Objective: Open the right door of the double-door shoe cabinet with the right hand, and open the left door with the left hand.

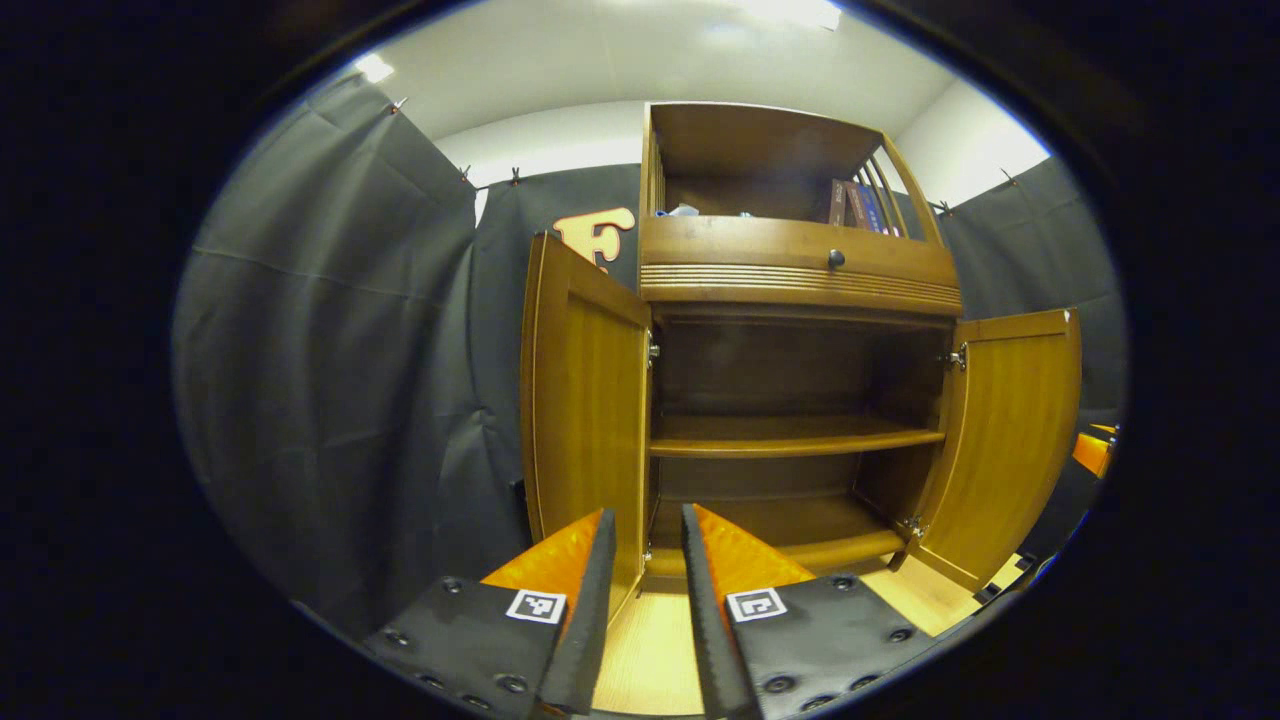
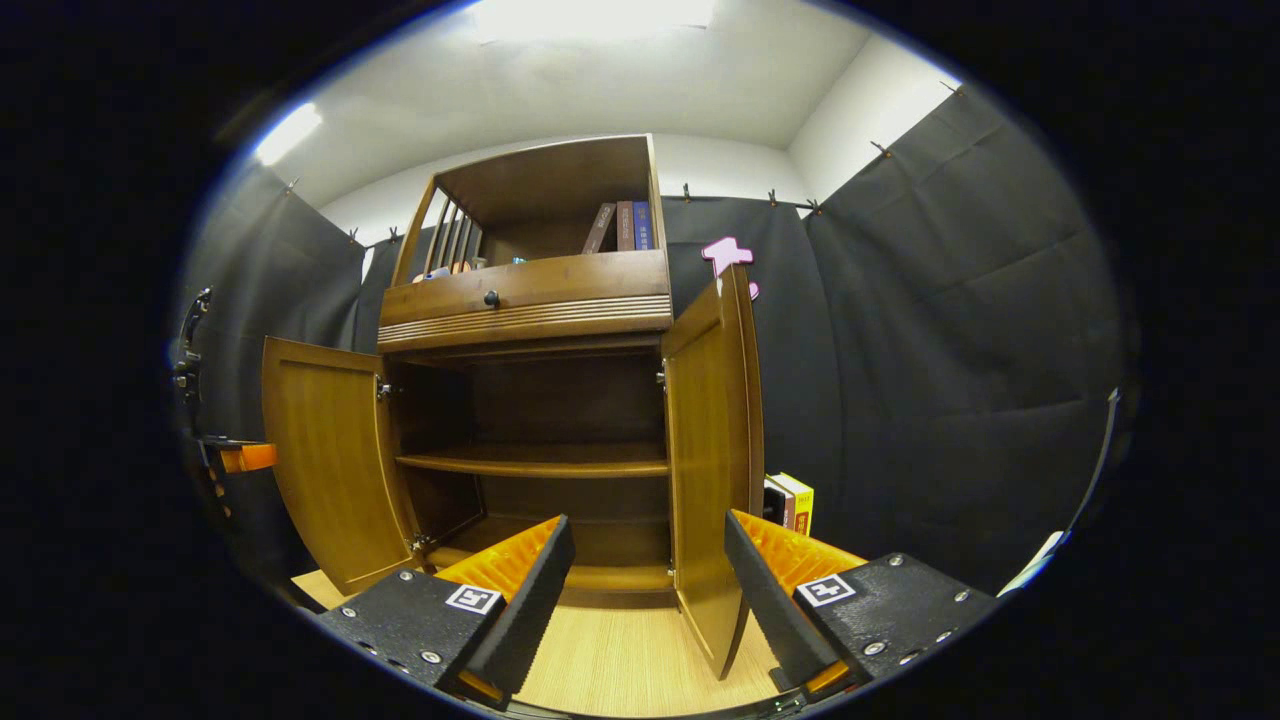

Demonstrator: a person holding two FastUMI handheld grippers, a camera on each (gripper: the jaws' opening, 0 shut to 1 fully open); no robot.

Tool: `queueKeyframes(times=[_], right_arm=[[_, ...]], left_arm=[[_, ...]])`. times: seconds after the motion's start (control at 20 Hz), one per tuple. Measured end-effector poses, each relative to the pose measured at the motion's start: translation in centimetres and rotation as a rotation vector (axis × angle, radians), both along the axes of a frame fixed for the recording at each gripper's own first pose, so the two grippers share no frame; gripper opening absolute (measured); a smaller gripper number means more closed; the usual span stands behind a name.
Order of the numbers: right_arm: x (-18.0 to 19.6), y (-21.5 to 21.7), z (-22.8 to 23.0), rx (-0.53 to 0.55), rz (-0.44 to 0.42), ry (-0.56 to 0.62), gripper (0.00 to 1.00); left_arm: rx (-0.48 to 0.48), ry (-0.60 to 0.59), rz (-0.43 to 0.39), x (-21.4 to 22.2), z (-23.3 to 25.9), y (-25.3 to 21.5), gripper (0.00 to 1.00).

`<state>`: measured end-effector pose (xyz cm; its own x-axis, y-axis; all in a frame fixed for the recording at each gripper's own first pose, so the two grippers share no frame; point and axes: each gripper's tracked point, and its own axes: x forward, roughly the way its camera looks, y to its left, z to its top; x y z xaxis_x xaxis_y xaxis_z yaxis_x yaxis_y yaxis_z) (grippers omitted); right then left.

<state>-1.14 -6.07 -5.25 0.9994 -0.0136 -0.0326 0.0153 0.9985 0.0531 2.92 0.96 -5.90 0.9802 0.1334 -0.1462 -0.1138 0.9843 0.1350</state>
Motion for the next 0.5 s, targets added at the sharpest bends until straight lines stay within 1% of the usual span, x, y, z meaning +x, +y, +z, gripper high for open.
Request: queueKeyframes(times=[0.25, 0.45, 0.5], right_arm=[[0.3, 0.7, 3.1, 0.009, 0.009, -0.017, 0.92], [0.4, 1.3, 5.6, -0.011, 0.010, -0.035, 0.92], [0.3, 1.4, 6.0, -0.014, 0.010, -0.040, 0.92]], left_arm=[[0.018, -0.033, 0.000, 0.4, 3.2, -0.8, 0.75], [-0.033, -0.062, 0.005, -0.1, 6.0, -0.9, 1.00], [-0.048, -0.070, 0.004, -0.3, 6.8, -0.9, 1.00]])
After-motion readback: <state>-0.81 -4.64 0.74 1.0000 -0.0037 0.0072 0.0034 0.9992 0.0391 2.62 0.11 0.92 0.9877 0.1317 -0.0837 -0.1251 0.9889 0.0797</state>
